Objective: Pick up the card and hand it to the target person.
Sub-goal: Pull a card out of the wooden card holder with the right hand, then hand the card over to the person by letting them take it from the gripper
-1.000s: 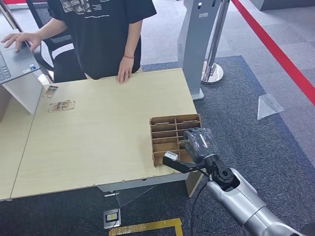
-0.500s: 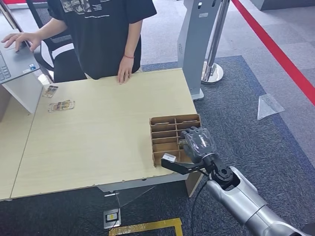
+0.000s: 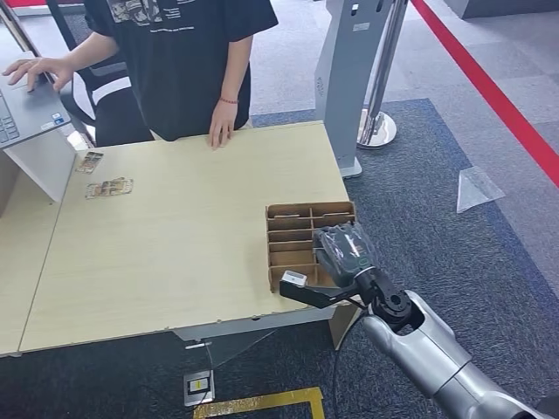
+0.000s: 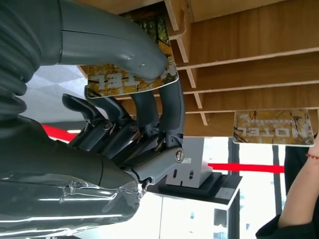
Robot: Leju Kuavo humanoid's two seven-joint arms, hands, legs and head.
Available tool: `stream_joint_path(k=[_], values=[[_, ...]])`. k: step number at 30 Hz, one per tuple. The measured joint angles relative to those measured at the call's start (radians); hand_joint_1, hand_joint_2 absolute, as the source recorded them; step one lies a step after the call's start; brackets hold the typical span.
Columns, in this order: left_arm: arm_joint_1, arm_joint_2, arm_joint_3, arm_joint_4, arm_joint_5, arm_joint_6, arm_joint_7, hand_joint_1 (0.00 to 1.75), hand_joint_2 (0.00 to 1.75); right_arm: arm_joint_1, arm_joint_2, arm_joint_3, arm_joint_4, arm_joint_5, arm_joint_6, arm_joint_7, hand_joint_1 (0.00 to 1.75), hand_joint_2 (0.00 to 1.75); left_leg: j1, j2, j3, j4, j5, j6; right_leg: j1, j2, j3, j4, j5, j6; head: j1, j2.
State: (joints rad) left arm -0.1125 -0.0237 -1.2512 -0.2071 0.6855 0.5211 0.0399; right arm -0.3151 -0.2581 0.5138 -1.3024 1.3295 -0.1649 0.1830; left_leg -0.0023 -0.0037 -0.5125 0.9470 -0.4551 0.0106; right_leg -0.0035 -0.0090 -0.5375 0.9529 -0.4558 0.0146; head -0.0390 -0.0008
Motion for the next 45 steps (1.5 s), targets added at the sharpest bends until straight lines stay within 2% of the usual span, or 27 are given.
stream_joint_path(k=[5, 9, 13, 17, 20, 23, 29, 32, 36, 41, 45], values=[[0.000, 0.000, 0.000, 0.000, 0.000, 0.001, -0.011, 0.00, 1.75, -0.005, -0.005, 0.000, -0.020, -0.005, 0.019, -0.011, 1.75, 1.75, 0.000, 0.000, 0.000, 0.000, 0.000, 0.000, 0.000, 0.000, 0.000, 0.000, 0.000, 0.000, 0.000, 0.000], [0.000, 0.001, 0.000, 0.000, 0.000, 0.001, -0.026, 0.00, 1.75, -0.021, -0.017, 0.000, -0.043, -0.057, 0.068, -0.055, 1.73, 1.75, 0.000, 0.000, 0.000, 0.000, 0.000, 0.000, 0.000, 0.000, 0.000, 0.000, 0.000, 0.000, 0.000, 0.000], [0.000, 0.003, 0.000, 0.000, -0.002, -0.001, -0.044, 0.00, 1.75, -0.055, -0.052, 0.001, -0.085, -0.157, 0.193, -0.135, 1.75, 1.75, 0.000, 0.000, 0.000, 0.000, 0.000, 0.000, 0.000, 0.000, 0.000, 0.000, 0.000, 0.000, 0.000, 0.000], [0.000, 0.006, 0.000, 0.000, -0.008, -0.011, -0.054, 0.00, 1.75, -0.117, -0.114, 0.012, -0.141, -0.288, 0.357, -0.223, 1.75, 1.75, 0.000, 0.000, 0.000, 0.001, 0.000, 0.000, 0.000, 0.000, 0.000, 0.000, 0.000, 0.000, 0.000, 0.000], [-0.002, 0.009, 0.000, 0.000, -0.012, -0.017, -0.054, 0.00, 1.75, -0.185, -0.168, 0.029, -0.186, -0.417, 0.459, -0.254, 1.75, 1.75, -0.001, 0.000, 0.000, 0.001, 0.000, 0.000, -0.001, 0.000, -0.001, 0.000, 0.001, 0.000, 0.000, 0.000], [-0.006, 0.010, 0.000, 0.000, -0.011, -0.019, -0.057, 0.00, 1.75, -0.287, -0.227, 0.061, -0.223, -0.536, 0.532, -0.246, 1.75, 1.75, -0.001, 0.000, 0.000, 0.001, 0.000, 0.000, -0.001, 0.000, -0.001, 0.000, 0.001, 0.001, 0.000, 0.000], [-0.007, 0.011, 0.000, 0.000, -0.002, -0.018, -0.068, 0.00, 1.75, -0.525, -0.319, 0.155, -0.270, -0.680, 0.594, -0.207, 1.75, 1.75, -0.001, 0.000, -0.001, 0.001, 0.000, 0.000, -0.001, 0.000, -0.001, 0.000, 0.001, 0.001, 0.000, 0.000], [-0.006, 0.011, 0.000, 0.000, 0.003, -0.015, -0.068, 0.00, 1.75, -0.623, -0.349, 0.196, -0.279, -0.696, 0.545, -0.172, 1.75, 1.75, -0.001, 0.000, -0.001, 0.001, 0.000, 0.000, -0.001, 0.000, -0.001, 0.000, 0.001, 0.001, 0.000, 0.000], [-0.004, 0.011, 0.000, 0.000, 0.006, -0.010, -0.066, 0.00, 1.75, -0.677, -0.375, 0.219, -0.281, -0.687, 0.368, -0.123, 1.75, 1.75, -0.001, 0.000, -0.001, 0.001, 0.000, 0.000, -0.001, 0.000, -0.001, 0.000, 0.001, 0.001, 0.000, 0.000], [-0.003, 0.009, 0.000, 0.000, -0.001, -0.008, -0.057, 0.00, 1.75, -0.635, -0.385, 0.232, -0.280, -0.592, 0.141, -0.069, 1.75, 1.75, -0.001, 0.000, -0.001, 0.001, 0.000, 0.000, -0.001, 0.000, 0.000, 0.000, 0.001, 0.001, 0.000, 0.000], [-0.003, 0.007, 0.000, 0.000, -0.007, -0.007, -0.048, 0.00, 1.75, -0.556, -0.365, 0.234, -0.265, -0.453, 0.050, -0.043, 1.75, 1.75, 0.000, 0.000, -0.002, 0.000, 0.000, 0.000, -0.001, -0.001, 0.000, 0.000, 0.001, 0.001, 0.000, 0.000]])
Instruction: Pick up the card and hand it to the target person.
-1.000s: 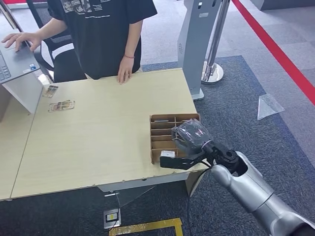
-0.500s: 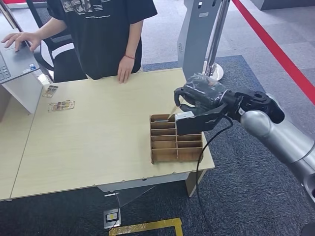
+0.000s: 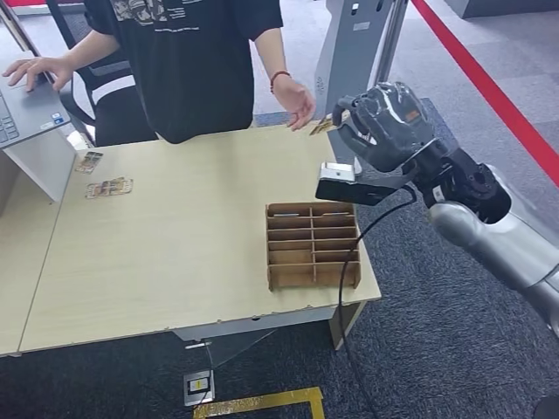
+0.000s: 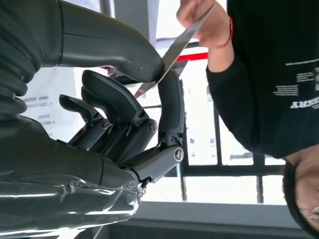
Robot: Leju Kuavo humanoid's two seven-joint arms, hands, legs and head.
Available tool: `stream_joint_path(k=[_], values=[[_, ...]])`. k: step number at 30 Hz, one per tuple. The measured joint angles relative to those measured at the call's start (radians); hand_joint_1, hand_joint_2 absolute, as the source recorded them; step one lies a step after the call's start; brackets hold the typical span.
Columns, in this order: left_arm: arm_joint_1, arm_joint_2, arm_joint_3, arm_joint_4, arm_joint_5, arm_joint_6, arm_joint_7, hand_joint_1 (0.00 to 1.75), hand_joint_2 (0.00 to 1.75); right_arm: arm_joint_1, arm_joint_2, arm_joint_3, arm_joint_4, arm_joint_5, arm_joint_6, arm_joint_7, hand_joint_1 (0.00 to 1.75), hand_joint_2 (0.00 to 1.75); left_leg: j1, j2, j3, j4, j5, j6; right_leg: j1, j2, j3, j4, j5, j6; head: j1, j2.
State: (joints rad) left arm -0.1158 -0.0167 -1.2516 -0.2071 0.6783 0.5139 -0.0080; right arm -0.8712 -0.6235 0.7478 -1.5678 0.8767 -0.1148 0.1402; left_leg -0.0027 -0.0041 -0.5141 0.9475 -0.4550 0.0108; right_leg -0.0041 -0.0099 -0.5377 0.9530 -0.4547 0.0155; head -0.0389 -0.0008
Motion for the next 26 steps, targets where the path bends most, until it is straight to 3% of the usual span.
stream_joint_path(k=[5, 9, 19, 23, 26], values=[[-0.003, -0.004, 0.000, 0.000, 0.000, 0.009, 0.009, 0.00, 1.75, 0.085, 0.079, 0.007, 0.068, 0.247, -0.093, 0.054, 1.75, 1.75, 0.001, 0.000, 0.000, 0.000, 0.000, 0.000, 0.000, 0.000, 0.000, 0.000, 0.000, 0.000, 0.000, 0.000], [-0.003, -0.008, 0.000, 0.000, 0.003, 0.013, 0.023, 0.00, 1.75, 0.130, 0.162, 0.013, 0.157, 0.371, -0.166, 0.091, 1.75, 1.75, 0.001, 0.000, 0.000, -0.001, 0.000, 0.000, 0.001, 0.000, 0.000, 0.001, 0.000, 0.000, 0.000, 0.000], [-0.003, -0.012, 0.000, 0.000, 0.006, 0.017, 0.047, 0.00, 1.75, 0.154, 0.321, 0.015, 0.402, 0.465, -0.235, 0.130, 1.75, 1.75, 0.000, 0.000, 0.000, 0.000, 0.000, 0.000, 0.001, 0.000, 0.000, 0.001, 0.000, -0.001, 0.000, 0.000], [-0.003, -0.012, 0.000, 0.000, 0.004, 0.015, 0.051, 0.00, 1.75, 0.155, 0.346, 0.013, 0.463, 0.469, -0.237, 0.137, 0.04, 1.75, 0.000, 0.000, 0.000, 0.000, 0.000, 0.000, 0.001, 0.000, 0.000, 0.000, 0.000, -0.001, 0.000, 0.000], [-0.003, -0.012, 0.000, 0.000, 0.004, 0.015, 0.051, 0.00, 1.75, 0.159, 0.353, 0.009, 0.483, 0.459, -0.237, 0.137, 0.00, 1.75, 0.000, 0.000, 0.000, 0.000, 0.000, 0.000, 0.001, 0.000, 0.000, 0.000, 0.000, -0.001, 0.000, 0.000]])
